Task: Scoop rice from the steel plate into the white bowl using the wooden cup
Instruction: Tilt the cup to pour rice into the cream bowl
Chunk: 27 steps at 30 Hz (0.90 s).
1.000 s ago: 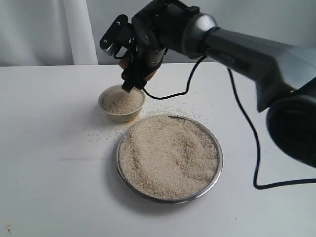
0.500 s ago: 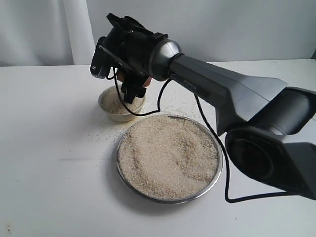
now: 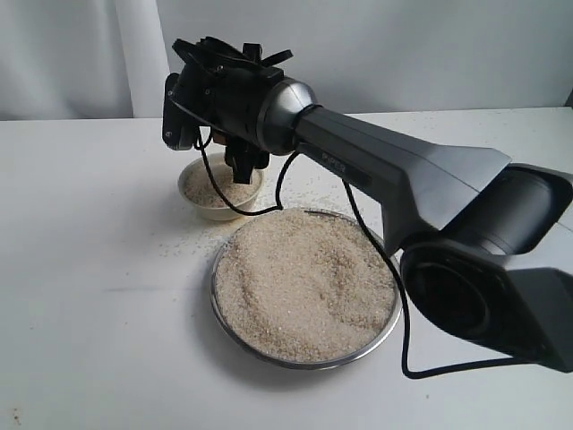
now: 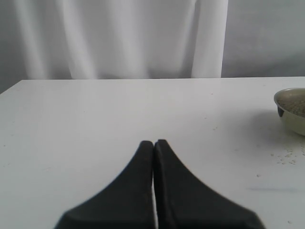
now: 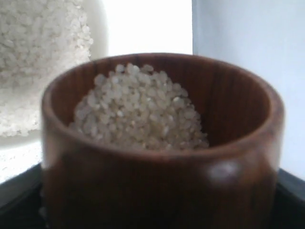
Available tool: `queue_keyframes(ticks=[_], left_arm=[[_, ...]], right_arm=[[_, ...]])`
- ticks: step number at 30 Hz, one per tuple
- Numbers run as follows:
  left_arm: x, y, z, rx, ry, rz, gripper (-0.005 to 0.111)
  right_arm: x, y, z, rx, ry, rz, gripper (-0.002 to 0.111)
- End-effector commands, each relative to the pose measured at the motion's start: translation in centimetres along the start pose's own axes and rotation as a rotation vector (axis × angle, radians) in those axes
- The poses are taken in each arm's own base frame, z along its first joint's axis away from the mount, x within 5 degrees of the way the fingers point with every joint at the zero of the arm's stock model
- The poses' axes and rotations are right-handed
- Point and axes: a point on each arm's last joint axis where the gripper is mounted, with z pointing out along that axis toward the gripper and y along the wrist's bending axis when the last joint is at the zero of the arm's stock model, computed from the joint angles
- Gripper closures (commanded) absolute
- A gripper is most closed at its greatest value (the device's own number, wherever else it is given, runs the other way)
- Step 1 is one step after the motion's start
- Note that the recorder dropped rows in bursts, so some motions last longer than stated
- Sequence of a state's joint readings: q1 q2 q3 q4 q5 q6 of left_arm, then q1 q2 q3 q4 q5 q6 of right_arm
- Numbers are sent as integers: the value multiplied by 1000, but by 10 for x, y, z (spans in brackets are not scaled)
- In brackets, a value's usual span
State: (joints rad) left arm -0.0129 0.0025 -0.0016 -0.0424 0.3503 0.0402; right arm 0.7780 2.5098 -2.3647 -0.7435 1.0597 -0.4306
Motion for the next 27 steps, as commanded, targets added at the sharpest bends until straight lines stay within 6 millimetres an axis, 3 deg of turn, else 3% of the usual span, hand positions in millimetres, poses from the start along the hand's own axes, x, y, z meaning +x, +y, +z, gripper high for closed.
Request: queue_keyframes(ticks=[1, 5, 27], left_arm=[[0, 0, 0, 2, -7, -3, 107], [0, 0, 0, 2, -7, -3, 107], [0, 0, 0, 2, -7, -3, 107]], right_arm=[[0, -2, 2, 30, 14, -48, 108], [-1, 4, 9, 60, 39, -92, 108], [-9, 5, 2, 110, 43, -256, 108]])
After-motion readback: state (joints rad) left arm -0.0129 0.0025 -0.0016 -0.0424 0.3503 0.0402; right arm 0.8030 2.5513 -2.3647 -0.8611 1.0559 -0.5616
